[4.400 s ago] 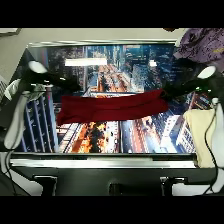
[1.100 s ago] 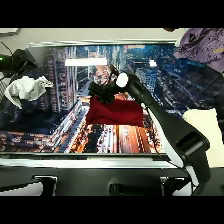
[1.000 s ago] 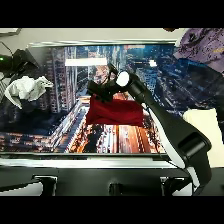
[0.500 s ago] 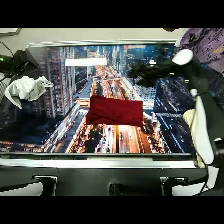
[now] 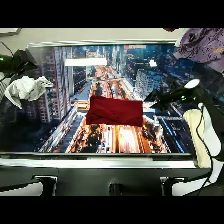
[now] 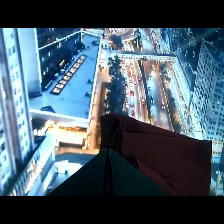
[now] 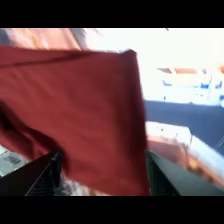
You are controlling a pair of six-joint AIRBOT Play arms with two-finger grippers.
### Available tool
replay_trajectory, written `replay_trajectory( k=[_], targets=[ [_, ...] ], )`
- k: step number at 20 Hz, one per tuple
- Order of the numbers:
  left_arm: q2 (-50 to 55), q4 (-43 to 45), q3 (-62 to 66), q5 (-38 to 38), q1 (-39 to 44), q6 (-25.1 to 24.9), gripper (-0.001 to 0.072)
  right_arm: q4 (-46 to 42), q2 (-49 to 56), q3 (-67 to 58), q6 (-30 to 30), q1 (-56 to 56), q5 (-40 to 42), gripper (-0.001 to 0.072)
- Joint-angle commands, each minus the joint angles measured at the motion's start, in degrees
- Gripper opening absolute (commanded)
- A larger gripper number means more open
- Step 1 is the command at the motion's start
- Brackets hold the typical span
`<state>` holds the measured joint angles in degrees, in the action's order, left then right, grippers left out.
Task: Fold the clothes and pants, and hang the long-sleeved shirts on hangers.
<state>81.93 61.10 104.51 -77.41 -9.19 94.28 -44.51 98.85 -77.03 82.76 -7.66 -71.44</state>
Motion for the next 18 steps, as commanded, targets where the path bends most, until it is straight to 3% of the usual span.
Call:
replay_trajectory(
  k=[1, 9, 11, 13, 14, 18],
  targets=[
    [0.00, 0.00, -0.02, 0.02, -0.02, 0.04, 0.0015, 2.14, 2.62, 4.20, -4.15, 1.51, 2.05, 0.0585],
    [0.00, 0.00, -0.02, 0.02, -0.02, 0.02, 0.0015, 1.90, 3.58, 4.20, -2.34, 6.88, 4.85, 0.0508],
    [0.00, -0.02, -0.02, 0.02, -0.02, 0.02, 0.0015, 2.21, 3.58, 4.20, -1.79, 6.91, 5.22, 0.0366],
    [0.00, -0.02, -0.02, 0.02, -0.02, 0.02, 0.0016, 3.50, 3.43, 4.13, -1.75, 6.84, 4.92, 0.0078],
    [0.00, 0.00, -0.02, 0.02, -0.02, 0.02, 0.0015, 4.85, 3.04, 4.13, -1.75, 6.78, 4.98, 0.0035],
    [0.00, -0.04, -0.02, 0.02, -0.02, 0.09, 0.0015, 6.34, 0.59, -2.45, 1.09, 6.73, 3.54, 0.0033]
  ],
)
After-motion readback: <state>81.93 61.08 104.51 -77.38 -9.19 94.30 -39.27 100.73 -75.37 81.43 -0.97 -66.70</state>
